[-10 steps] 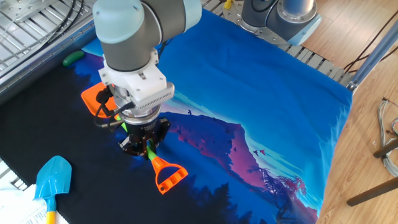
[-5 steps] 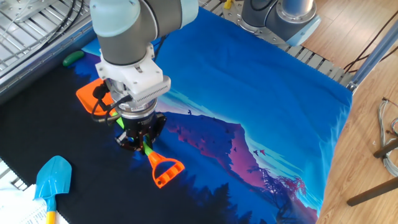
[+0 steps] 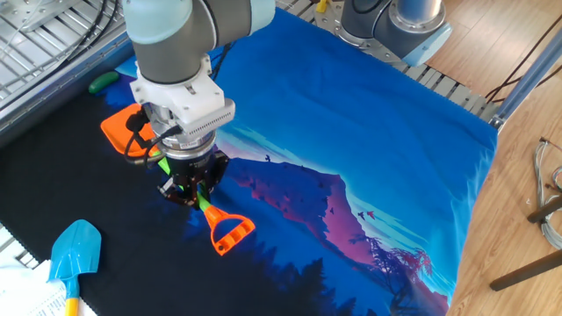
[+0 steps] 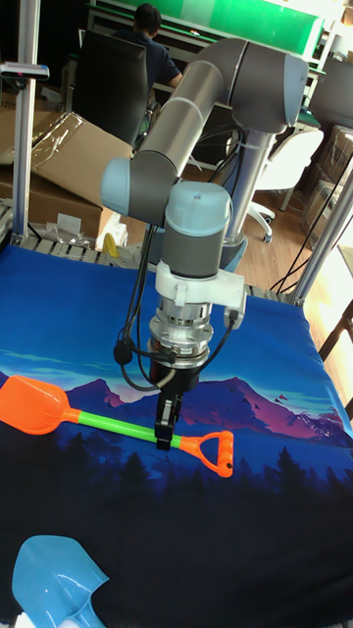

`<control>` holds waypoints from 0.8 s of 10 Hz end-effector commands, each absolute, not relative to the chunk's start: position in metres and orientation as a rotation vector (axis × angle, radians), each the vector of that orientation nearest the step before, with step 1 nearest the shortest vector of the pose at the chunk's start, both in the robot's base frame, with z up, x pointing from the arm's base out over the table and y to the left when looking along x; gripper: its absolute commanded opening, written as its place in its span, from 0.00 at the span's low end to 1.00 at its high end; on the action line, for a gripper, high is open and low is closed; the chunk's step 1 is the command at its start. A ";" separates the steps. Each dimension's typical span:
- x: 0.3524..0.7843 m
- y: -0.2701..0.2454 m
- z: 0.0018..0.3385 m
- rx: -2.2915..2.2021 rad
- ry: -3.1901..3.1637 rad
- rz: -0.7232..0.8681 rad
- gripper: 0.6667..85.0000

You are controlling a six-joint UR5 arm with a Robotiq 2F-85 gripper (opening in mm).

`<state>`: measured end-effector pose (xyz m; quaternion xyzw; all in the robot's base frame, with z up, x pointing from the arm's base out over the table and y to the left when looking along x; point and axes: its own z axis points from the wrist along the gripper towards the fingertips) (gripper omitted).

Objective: Use a shovel to scoop up an object

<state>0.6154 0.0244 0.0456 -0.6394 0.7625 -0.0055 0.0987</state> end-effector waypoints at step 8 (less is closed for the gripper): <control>0.604 0.007 0.054 -1.835 2.190 0.073 0.09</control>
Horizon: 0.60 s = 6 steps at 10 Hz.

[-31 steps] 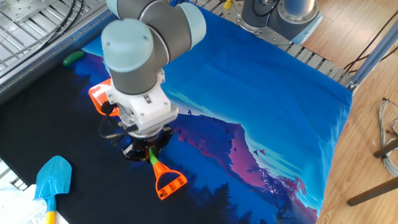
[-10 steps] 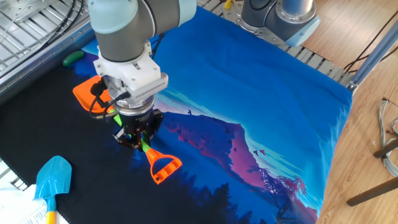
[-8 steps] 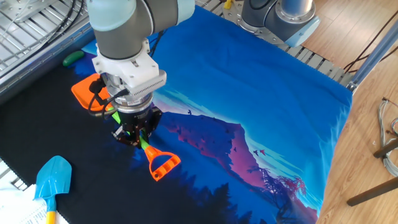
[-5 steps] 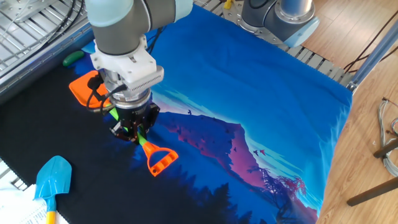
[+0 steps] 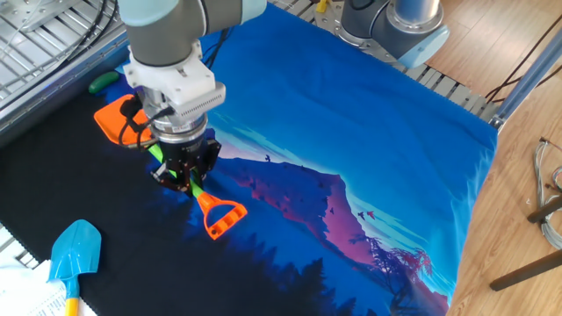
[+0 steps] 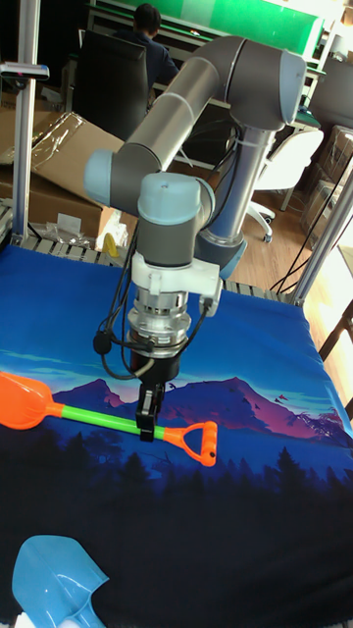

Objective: Use a shovel to scoop up an object

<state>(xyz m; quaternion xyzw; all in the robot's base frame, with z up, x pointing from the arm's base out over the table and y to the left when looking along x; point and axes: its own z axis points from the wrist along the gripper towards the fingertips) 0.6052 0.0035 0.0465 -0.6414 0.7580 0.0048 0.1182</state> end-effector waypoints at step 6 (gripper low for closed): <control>0.592 0.006 0.058 -1.813 2.159 0.127 0.09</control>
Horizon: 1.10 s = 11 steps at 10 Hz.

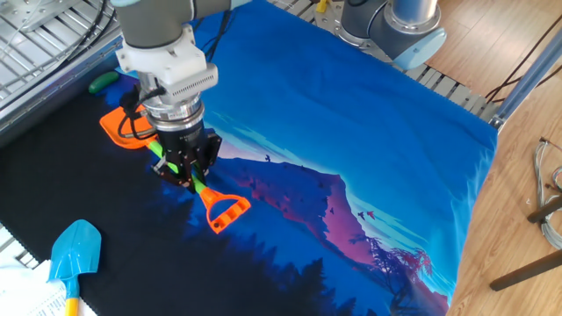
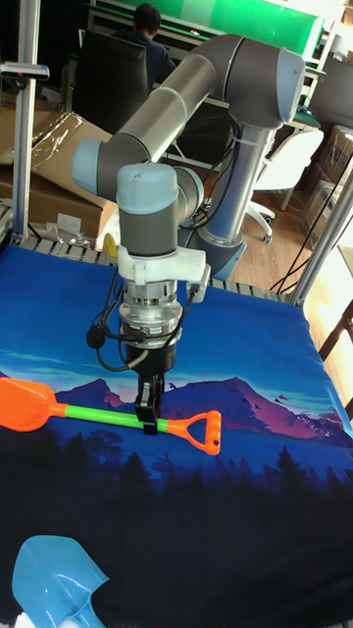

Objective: Use a shovel to scoop up an object

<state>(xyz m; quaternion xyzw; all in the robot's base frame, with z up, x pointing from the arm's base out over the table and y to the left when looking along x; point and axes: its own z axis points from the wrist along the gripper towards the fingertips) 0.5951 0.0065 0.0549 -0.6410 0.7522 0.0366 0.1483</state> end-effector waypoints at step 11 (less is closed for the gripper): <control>0.595 0.013 0.060 -1.606 2.289 0.190 0.07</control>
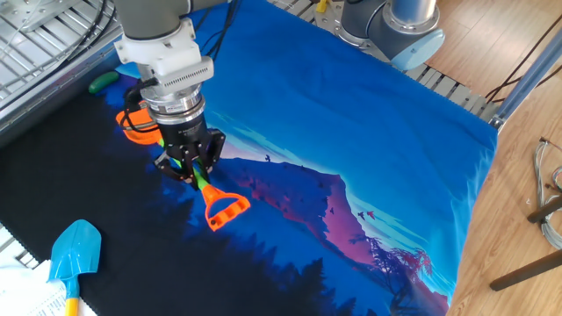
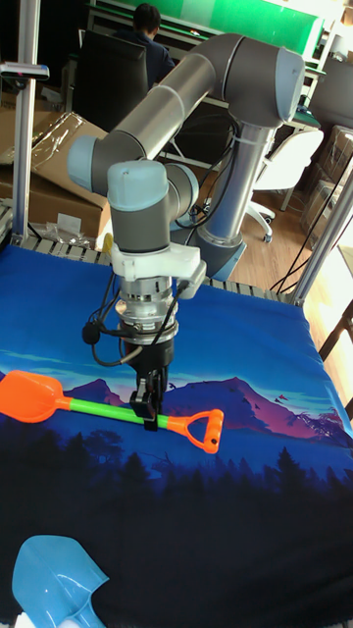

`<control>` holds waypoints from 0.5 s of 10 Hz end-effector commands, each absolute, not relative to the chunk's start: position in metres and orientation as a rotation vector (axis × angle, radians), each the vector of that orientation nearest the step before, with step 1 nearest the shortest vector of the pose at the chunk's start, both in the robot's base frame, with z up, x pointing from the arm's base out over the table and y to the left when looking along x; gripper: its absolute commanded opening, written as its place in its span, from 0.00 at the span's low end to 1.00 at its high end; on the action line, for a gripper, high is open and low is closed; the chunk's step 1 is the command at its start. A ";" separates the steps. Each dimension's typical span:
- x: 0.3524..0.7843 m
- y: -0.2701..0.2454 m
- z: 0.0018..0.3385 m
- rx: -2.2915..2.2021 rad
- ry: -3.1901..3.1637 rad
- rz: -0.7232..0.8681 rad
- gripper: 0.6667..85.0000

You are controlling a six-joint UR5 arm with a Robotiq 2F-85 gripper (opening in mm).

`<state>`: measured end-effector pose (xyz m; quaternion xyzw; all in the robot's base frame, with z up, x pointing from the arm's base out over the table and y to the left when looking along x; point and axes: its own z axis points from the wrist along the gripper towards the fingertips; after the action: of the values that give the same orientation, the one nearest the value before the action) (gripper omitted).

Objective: Use a shovel to scoop up an object

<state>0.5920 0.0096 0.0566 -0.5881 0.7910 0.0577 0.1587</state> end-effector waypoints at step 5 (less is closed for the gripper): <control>0.594 0.011 0.060 -1.741 2.194 0.155 0.06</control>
<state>0.5932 0.0127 0.0580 -0.5922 0.7865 0.0598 0.1650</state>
